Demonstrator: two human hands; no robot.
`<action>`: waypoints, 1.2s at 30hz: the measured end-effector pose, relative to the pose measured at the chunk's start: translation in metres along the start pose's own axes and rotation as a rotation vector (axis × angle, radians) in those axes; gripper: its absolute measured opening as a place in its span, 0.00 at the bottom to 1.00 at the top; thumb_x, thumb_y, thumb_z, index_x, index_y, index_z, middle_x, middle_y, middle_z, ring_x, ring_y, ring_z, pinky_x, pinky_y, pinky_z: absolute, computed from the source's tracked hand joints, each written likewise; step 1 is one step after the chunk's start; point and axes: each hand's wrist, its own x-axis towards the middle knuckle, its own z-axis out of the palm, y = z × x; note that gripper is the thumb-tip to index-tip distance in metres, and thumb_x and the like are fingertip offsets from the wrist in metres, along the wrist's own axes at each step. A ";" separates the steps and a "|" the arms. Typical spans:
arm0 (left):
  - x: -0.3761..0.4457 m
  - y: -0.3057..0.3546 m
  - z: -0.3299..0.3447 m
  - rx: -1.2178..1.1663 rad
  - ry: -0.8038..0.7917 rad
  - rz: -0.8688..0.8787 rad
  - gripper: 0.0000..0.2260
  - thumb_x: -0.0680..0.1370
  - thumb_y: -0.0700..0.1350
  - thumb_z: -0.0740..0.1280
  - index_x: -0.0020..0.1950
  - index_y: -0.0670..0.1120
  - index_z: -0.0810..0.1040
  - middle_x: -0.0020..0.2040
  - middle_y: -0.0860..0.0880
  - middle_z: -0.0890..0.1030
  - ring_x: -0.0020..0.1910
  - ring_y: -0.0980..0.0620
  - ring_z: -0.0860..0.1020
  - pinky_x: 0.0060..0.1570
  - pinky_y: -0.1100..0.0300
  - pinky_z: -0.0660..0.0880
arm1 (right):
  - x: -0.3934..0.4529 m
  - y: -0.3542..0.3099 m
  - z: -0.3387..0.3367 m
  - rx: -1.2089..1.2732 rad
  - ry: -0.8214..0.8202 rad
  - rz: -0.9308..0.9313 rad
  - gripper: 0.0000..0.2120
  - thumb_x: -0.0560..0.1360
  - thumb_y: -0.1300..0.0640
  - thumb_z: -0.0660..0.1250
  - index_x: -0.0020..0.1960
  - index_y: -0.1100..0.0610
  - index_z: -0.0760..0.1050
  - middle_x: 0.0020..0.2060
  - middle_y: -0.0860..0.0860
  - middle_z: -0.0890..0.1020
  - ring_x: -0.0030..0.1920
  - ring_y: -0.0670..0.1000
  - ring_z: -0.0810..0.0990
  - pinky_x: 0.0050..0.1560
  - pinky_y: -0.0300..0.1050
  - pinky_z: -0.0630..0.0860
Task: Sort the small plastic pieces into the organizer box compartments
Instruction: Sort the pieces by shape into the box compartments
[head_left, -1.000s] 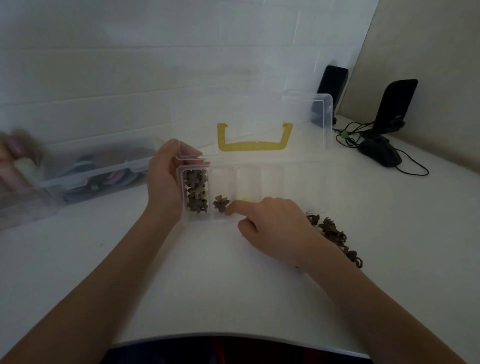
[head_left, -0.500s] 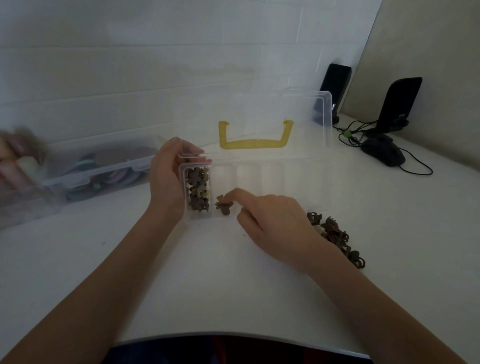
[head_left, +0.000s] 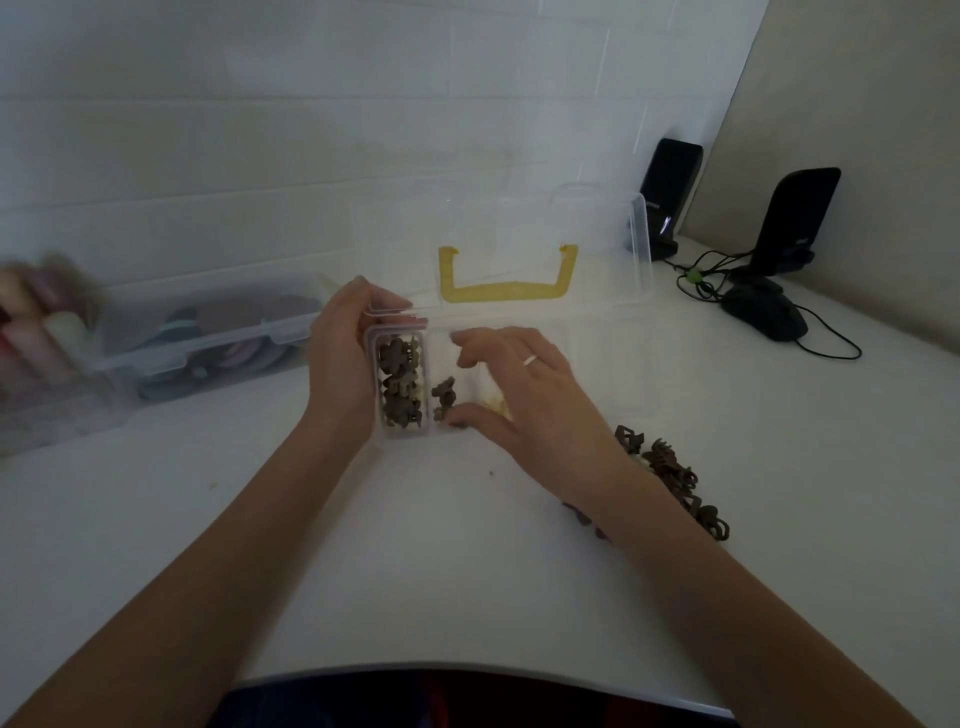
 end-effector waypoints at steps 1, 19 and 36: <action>0.000 0.000 0.000 0.017 0.007 0.000 0.17 0.72 0.57 0.59 0.28 0.51 0.79 0.35 0.48 0.77 0.40 0.50 0.76 0.52 0.51 0.68 | -0.001 0.002 -0.006 0.018 0.030 0.017 0.15 0.73 0.47 0.63 0.55 0.54 0.69 0.52 0.50 0.80 0.55 0.49 0.71 0.55 0.42 0.65; 0.000 0.003 -0.001 0.151 0.219 0.027 0.20 0.83 0.53 0.54 0.36 0.47 0.76 0.37 0.49 0.80 0.36 0.55 0.79 0.47 0.58 0.74 | -0.030 0.048 -0.078 -0.180 -0.414 0.505 0.14 0.67 0.33 0.66 0.46 0.40 0.80 0.22 0.44 0.70 0.24 0.42 0.68 0.29 0.36 0.60; -0.004 0.005 0.002 0.158 0.235 0.050 0.19 0.83 0.51 0.53 0.39 0.45 0.75 0.45 0.42 0.80 0.40 0.52 0.80 0.41 0.69 0.75 | -0.024 0.040 -0.069 0.570 -0.230 0.448 0.04 0.73 0.63 0.69 0.46 0.58 0.81 0.37 0.48 0.84 0.30 0.49 0.79 0.34 0.37 0.76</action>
